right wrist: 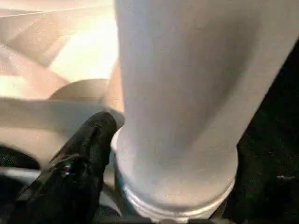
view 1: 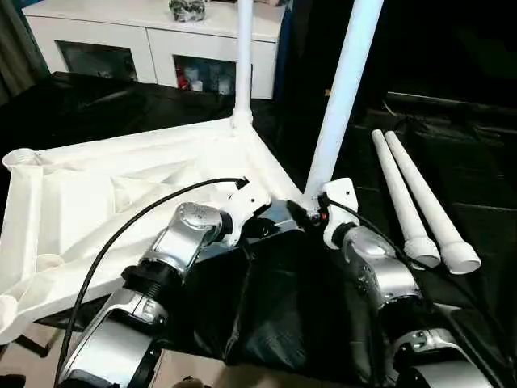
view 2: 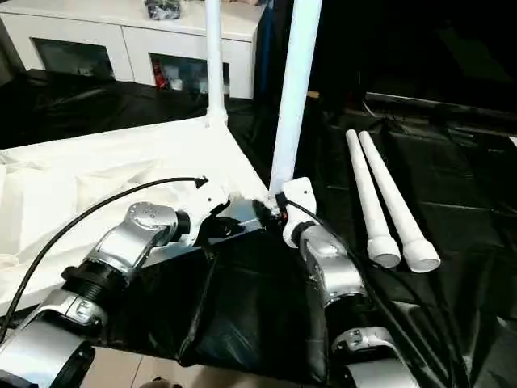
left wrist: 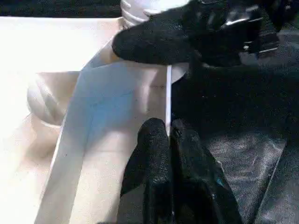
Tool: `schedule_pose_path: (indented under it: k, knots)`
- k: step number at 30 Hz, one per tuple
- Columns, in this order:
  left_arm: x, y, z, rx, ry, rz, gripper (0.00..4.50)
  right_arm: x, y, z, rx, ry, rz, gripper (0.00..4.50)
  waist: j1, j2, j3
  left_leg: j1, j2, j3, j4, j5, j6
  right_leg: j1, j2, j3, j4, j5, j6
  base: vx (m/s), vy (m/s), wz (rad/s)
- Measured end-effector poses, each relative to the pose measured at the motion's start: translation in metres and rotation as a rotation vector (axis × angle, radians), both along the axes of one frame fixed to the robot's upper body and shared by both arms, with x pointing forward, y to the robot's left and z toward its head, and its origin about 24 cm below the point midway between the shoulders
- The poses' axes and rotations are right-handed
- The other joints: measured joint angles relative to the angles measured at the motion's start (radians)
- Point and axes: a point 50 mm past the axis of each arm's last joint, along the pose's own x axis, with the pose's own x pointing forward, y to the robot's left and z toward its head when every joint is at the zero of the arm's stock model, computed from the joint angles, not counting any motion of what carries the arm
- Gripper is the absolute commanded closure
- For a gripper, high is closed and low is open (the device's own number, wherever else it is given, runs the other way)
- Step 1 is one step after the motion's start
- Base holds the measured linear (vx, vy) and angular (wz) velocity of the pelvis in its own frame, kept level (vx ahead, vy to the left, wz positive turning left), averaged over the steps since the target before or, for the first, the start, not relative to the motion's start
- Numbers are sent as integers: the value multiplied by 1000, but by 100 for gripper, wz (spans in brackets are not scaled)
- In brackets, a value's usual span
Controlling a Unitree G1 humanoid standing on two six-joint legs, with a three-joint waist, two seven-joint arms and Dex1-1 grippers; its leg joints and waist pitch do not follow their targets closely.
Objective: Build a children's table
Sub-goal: Rotate leg to tighten
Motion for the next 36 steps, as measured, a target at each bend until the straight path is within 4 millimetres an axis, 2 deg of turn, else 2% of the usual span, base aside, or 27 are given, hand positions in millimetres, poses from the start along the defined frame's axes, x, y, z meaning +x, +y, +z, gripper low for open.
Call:
schedule_pose_path:
  k: [8, 11, 13, 17, 19, 23, 27, 31, 36]
  knots:
    - [-9, 26, 6, -18, 35, -154, 450, -15, -20, 15, -17, -12, 374, 67, 2, -1, 0, -5, 2, 1, -6, 0, 0, -8, 2, -1, 2, -1, 0, 0, 0, 0]
    - [-12, 37, 9, -7, 40, -198, 450, -19, -21, 18, -30, -3, 472, 67, 3, -5, 1, -8, 2, 2, -6, 0, 0, -11, 2, -1, 2, -2, -1, 0, 0, 0]
    - [-14, 43, 11, 2, 49, -230, 450, -20, -20, 19, -35, 7, 532, 92, 3, -11, 3, -8, 2, 2, -5, 0, 0, -11, 2, -1, 2, -2, -1, 0, 0, 0]
    - [-18, 52, 12, 18, 72, -275, 450, -23, -17, 19, -36, 30, 612, 112, 5, -20, 3, -7, 2, 2, -4, 0, 0, -11, 1, 0, 3, -1, -1, 0, 0, 0]
    - [-19, 56, 13, 27, 72, -289, 450, -25, -15, 18, -35, 40, 635, 139, 3, -25, 5, -7, 2, 2, -4, 0, 0, -10, 1, 0, 4, -1, -1, 0, 0, 0]
    - [-20, 58, 13, 27, 81, -298, 450, -26, -14, 18, -28, 49, 651, 168, 3, -26, 6, -6, 2, 2, -4, 0, 0, -10, 1, 0, 4, -1, -1, 0, 0, 0]
    - [-20, 54, 11, 17, 87, -274, 450, -26, -11, 16, 0, 51, 608, 176, 4, -26, 5, -5, 2, 2, -4, 0, 0, -9, 1, 0, 5, -1, -1, 0, 0, 0]
    - [-8, 39, 7, -7, 64, -129, 450, -17, -7, 6, 80, 38, 307, 177, 3, -22, 5, 0, 1, 3, -3, 0, -1, -5, 1, 1, 5, 1, -4, 0, 0, 0]
    - [2, 5, 2, -20, 48, 6, 450, -2, -7, 1, 112, 39, -14, 178, 2, -9, 4, 3, 0, 2, -3, 0, -1, 0, 0, 1, 0, 2, -5, 0, 0, 0]
